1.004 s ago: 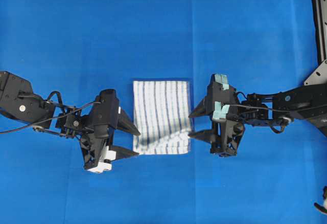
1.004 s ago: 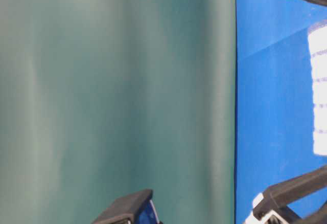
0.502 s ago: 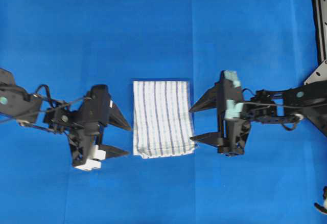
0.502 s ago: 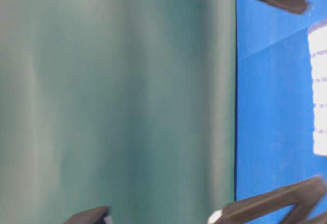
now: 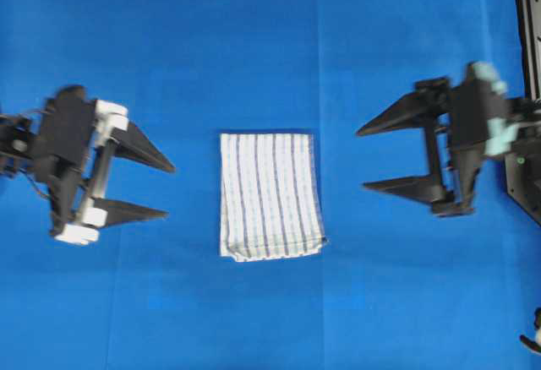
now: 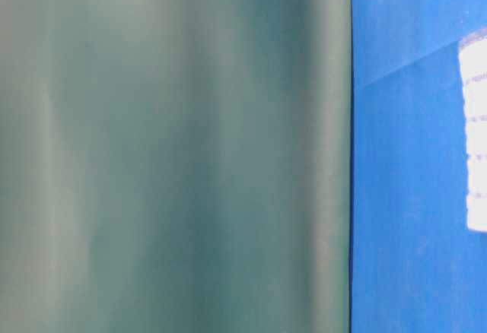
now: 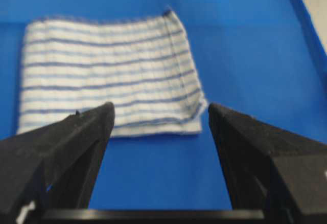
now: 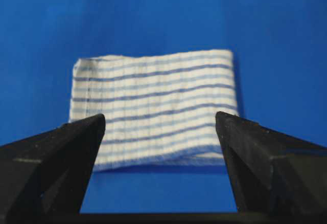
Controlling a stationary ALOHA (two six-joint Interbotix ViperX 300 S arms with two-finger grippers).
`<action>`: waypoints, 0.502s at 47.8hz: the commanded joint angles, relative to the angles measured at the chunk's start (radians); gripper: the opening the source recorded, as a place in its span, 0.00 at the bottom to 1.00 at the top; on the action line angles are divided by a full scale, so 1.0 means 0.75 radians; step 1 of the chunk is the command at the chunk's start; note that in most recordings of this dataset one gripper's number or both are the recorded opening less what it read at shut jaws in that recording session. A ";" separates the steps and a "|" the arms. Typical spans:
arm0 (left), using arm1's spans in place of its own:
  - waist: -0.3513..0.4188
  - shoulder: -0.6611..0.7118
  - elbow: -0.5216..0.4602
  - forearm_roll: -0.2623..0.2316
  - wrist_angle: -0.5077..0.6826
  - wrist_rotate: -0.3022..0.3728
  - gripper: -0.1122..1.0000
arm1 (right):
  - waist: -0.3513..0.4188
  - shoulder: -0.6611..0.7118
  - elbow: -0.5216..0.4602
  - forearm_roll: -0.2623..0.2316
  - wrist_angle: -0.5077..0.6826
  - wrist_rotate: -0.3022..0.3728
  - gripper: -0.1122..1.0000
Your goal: Fold the blue towel.
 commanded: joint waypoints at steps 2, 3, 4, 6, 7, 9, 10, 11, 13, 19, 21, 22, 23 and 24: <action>0.016 -0.129 0.063 0.008 -0.061 0.008 0.73 | -0.041 -0.151 0.033 -0.006 0.049 -0.022 0.91; 0.018 -0.151 0.076 0.010 -0.065 0.014 0.72 | -0.049 -0.176 0.047 -0.008 0.057 -0.027 0.91; 0.018 -0.174 0.090 0.008 -0.072 0.020 0.72 | -0.057 -0.198 0.061 -0.008 0.063 -0.029 0.91; 0.020 -0.217 0.119 0.008 -0.078 0.037 0.72 | -0.072 -0.239 0.088 -0.010 0.070 -0.035 0.91; 0.022 -0.235 0.133 0.008 -0.078 0.045 0.72 | -0.078 -0.260 0.100 -0.014 0.070 -0.037 0.91; 0.022 -0.276 0.160 0.008 -0.082 0.059 0.72 | -0.086 -0.295 0.127 -0.022 0.074 -0.041 0.91; 0.022 -0.295 0.172 0.010 -0.084 0.067 0.72 | -0.092 -0.311 0.139 -0.027 0.074 -0.043 0.91; 0.025 -0.313 0.186 0.008 -0.086 0.074 0.72 | -0.094 -0.325 0.155 -0.031 0.074 -0.043 0.91; 0.027 -0.358 0.217 0.008 -0.092 0.090 0.72 | -0.098 -0.360 0.186 -0.041 0.072 -0.045 0.91; 0.037 -0.456 0.295 0.010 -0.098 0.110 0.72 | -0.102 -0.409 0.252 -0.055 0.059 -0.045 0.91; 0.041 -0.495 0.323 0.008 -0.102 0.110 0.72 | -0.100 -0.417 0.266 -0.053 0.055 -0.045 0.91; 0.045 -0.509 0.335 0.008 -0.102 0.112 0.72 | -0.102 -0.419 0.274 -0.053 0.051 -0.045 0.91; 0.047 -0.526 0.348 0.008 -0.102 0.110 0.72 | -0.102 -0.419 0.286 -0.055 0.043 -0.045 0.91; 0.049 -0.540 0.360 0.010 -0.102 0.110 0.72 | -0.102 -0.419 0.295 -0.055 0.035 -0.045 0.91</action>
